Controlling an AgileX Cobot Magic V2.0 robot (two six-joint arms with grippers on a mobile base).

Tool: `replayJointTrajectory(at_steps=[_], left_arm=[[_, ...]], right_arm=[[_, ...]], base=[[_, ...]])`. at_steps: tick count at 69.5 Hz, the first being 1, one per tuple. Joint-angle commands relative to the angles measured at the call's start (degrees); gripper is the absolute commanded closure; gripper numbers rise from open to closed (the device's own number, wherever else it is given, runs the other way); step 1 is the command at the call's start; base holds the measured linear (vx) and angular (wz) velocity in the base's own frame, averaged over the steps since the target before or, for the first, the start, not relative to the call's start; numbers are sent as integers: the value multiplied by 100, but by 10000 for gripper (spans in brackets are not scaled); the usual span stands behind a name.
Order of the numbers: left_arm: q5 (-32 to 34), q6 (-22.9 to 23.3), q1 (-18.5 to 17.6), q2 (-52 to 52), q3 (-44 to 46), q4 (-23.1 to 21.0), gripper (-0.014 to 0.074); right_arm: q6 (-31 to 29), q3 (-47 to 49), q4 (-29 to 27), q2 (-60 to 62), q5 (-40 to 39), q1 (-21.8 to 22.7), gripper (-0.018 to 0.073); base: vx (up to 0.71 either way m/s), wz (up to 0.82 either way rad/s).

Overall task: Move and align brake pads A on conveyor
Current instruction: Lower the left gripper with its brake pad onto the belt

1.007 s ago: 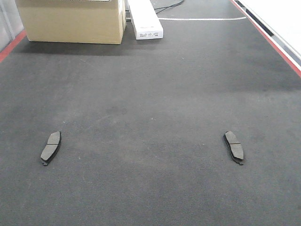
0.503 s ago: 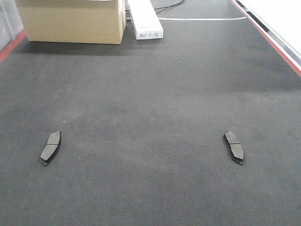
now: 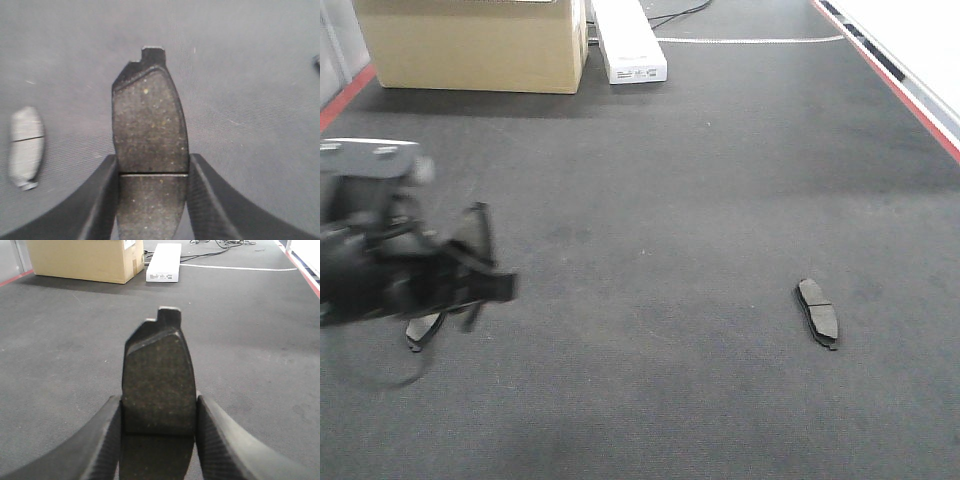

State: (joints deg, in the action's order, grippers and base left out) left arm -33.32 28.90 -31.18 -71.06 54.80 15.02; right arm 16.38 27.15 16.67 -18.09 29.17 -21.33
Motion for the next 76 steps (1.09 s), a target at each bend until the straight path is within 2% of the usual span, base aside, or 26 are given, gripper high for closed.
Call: replayJointTrajectory(at_steps=[1, 23, 32, 37, 51, 76], left_arm=[[295, 59, -23, -566, 537, -170, 592], [86, 139, 24, -2178, 1155, -937, 586], [-95, 658, 163, -2571, 1319, -920, 575], [-83, 802, 226, -2705, 1407, -920, 568], [-170, 631, 226, -3067, 1797, -915, 528], [-977, 611, 321, -3829, 2693, -597, 437]], right_arm=[[-21, 181, 122, -32, -505, 1, 564], [-21, 181, 122, -32, -505, 1, 564], [-21, 181, 122, -32, -505, 1, 564], [-21, 181, 122, -32, -505, 1, 564], [-21, 181, 122, -32, -505, 1, 564], [-21, 181, 122, -32, -505, 1, 564]], base=[[0, 0], [0, 0], [0, 0], [0, 0], [0, 0], [0, 0]])
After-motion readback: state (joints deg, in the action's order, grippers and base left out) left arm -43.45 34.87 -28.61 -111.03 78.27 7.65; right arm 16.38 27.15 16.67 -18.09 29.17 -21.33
